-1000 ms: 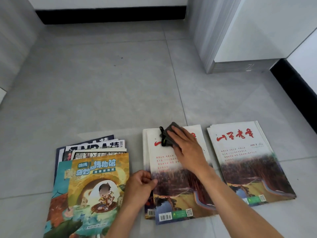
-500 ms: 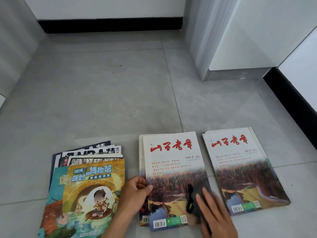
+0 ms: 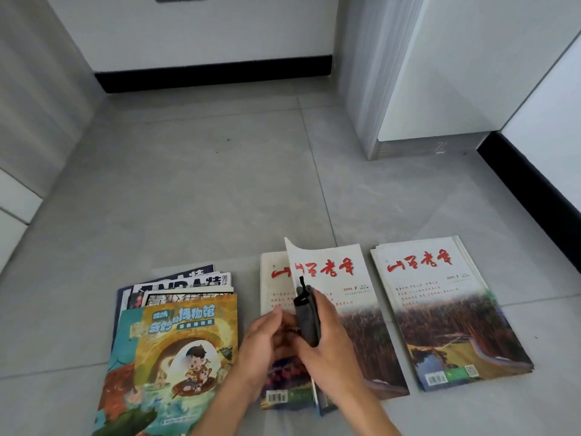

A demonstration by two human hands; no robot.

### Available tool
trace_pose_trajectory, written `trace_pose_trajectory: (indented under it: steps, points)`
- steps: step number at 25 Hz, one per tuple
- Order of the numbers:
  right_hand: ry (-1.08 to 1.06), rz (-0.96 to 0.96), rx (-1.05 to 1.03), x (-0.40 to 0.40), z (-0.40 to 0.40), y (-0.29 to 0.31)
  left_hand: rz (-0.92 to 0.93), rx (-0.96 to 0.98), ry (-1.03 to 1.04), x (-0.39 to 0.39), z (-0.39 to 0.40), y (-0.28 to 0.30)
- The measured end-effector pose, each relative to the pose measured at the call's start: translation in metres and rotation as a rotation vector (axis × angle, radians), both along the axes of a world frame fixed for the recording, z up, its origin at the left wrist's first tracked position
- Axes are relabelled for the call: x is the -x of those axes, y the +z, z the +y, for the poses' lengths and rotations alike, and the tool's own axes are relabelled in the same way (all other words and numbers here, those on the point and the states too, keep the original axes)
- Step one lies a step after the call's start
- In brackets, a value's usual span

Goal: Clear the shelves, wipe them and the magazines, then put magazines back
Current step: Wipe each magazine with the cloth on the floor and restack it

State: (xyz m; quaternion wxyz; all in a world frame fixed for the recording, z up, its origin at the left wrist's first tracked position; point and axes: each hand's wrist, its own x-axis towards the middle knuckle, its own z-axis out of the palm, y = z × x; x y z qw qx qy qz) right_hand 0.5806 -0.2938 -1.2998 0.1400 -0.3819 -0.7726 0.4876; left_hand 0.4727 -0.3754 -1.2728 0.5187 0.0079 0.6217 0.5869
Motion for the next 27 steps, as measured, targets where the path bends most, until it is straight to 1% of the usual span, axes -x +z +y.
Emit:
trace_pose_trajectory:
  steps: [2,3,6,8,9,10,12,13,15,17,19,22,24,26,27]
  points:
    - [-0.005,-0.012,0.018,-0.009,0.01,0.012,0.014,-0.036,-0.078,-0.004,0.0,0.005]
    - [0.003,0.009,0.072,-0.017,0.015,0.019,0.06,-0.038,-0.1,-0.004,0.002,0.007]
    - [0.018,0.119,0.373,-0.046,0.024,0.042,0.382,0.037,-0.067,0.009,0.006,0.02]
    - [0.038,0.156,0.53,-0.067,0.026,0.055,0.595,0.034,-0.096,0.026,0.003,0.03]
    - [0.058,0.168,0.58,-0.073,0.028,0.059,0.673,0.016,-0.138,0.035,0.001,0.033]
    - [0.08,0.173,0.6,-0.078,0.029,0.06,0.698,-0.021,-0.188,0.044,-0.001,0.035]
    - [0.124,0.173,0.555,-0.08,0.032,0.061,0.633,-0.115,-0.265,0.055,0.0,0.041]
    - [0.129,0.199,0.516,-0.079,0.032,0.063,0.608,-0.133,-0.268,0.058,0.002,0.043]
    - [0.119,0.293,0.449,-0.075,0.031,0.068,0.623,-0.119,-0.211,0.062,0.004,0.042]
    - [0.097,0.41,0.5,-0.072,0.029,0.075,0.63,-0.103,-0.142,0.062,0.003,0.04]
    - [0.099,0.41,0.49,-0.073,0.025,0.076,0.632,-0.091,-0.101,0.061,0.002,0.04]
    - [0.18,0.25,0.239,-0.07,0.018,0.074,0.659,-0.059,-0.096,0.055,0.003,0.042]
    - [0.133,0.172,0.063,-0.058,0.012,0.072,0.66,-0.063,-0.158,0.046,0.008,0.043]
    - [0.011,0.204,-0.059,-0.032,0.013,0.08,0.704,-0.106,-0.297,0.032,0.014,0.045]
    - [-0.006,0.229,-0.099,-0.02,0.016,0.085,0.714,-0.126,-0.315,0.027,0.015,0.046]
